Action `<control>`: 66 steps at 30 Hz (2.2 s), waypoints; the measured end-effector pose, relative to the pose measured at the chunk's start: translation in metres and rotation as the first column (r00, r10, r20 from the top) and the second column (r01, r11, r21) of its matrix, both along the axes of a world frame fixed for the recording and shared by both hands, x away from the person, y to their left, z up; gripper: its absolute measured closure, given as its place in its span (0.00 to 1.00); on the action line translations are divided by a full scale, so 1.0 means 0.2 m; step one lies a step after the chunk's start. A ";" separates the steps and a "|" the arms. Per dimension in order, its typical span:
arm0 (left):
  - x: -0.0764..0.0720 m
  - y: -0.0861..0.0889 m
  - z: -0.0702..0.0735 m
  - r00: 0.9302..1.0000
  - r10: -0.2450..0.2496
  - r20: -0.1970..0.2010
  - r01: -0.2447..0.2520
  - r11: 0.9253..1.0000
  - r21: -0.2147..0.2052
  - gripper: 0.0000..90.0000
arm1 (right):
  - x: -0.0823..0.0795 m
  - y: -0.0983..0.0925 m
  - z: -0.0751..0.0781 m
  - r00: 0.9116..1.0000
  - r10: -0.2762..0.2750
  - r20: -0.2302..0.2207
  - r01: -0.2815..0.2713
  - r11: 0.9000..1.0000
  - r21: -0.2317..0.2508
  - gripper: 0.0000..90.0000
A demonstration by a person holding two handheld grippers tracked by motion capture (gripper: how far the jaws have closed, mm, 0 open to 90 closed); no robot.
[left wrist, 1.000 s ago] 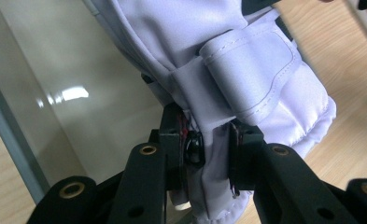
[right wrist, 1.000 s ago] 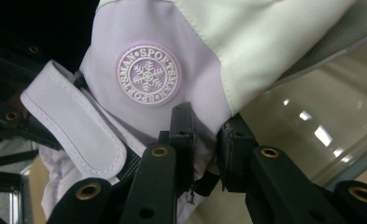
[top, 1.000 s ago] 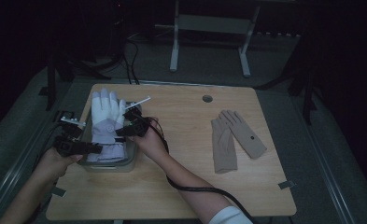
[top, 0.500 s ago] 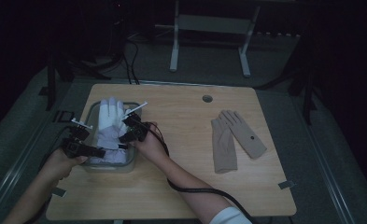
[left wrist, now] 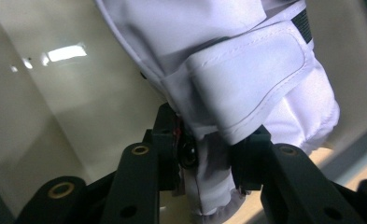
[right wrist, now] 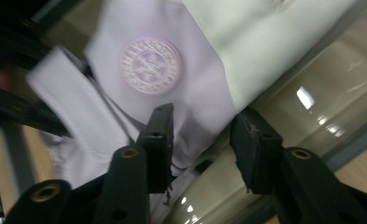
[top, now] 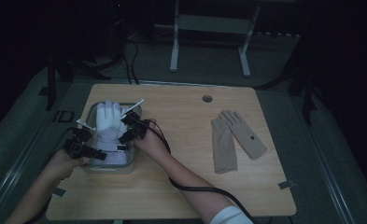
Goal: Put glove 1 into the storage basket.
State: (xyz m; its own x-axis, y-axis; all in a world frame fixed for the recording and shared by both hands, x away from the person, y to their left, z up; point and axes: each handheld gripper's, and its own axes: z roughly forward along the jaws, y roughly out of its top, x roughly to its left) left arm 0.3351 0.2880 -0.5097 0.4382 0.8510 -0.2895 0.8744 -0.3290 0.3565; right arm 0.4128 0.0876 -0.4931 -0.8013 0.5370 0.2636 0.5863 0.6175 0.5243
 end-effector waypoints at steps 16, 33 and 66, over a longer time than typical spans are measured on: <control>-0.10 0.00 0.15 0.972 0.096 0.212 -0.085 0.995 -0.061 0.49 | -0.01 -0.14 0.17 0.996 0.045 0.082 -0.054 0.992 0.116 0.29; -0.16 -0.32 0.27 0.943 -0.002 0.332 0.064 0.982 -0.175 0.51 | -0.03 -0.38 0.20 0.989 0.065 0.135 -0.082 0.989 0.126 0.19; -0.19 -0.87 0.13 0.857 -0.109 0.504 0.256 0.938 -0.233 0.02 | -0.08 -1.14 0.14 0.968 -0.059 0.244 0.036 0.994 0.100 0.16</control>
State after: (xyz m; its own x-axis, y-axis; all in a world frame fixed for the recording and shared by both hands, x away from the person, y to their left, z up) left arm 0.2974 0.1137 -0.4832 0.7227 0.6557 -0.2185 0.5060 -0.2866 0.8136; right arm 0.3963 -0.1405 -0.4648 -0.8220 0.5582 0.1126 0.4595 0.5335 0.7101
